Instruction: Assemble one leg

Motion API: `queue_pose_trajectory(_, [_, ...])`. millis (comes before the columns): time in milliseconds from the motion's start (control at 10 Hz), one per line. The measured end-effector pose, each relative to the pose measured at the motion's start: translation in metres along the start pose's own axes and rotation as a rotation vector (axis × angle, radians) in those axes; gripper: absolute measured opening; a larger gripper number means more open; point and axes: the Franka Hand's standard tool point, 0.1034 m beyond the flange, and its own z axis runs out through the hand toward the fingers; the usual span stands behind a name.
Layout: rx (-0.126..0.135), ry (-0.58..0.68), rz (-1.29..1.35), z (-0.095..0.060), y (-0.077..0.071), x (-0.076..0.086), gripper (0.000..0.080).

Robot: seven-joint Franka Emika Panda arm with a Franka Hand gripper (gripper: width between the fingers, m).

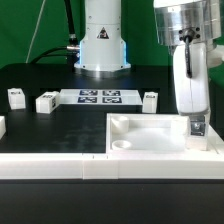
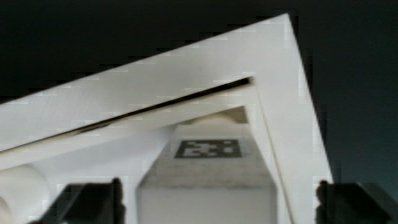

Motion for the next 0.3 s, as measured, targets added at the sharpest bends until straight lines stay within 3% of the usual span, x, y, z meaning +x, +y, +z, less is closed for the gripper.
queue_pose_trajectory(100, [0.000, 0.000, -0.003, 0.0003, 0.0003, -0.0002, 0.0624])
queue_pose_trajectory(300, [-0.001, 0.000, -0.010, 0.0010, 0.0009, -0.0008, 0.0647])
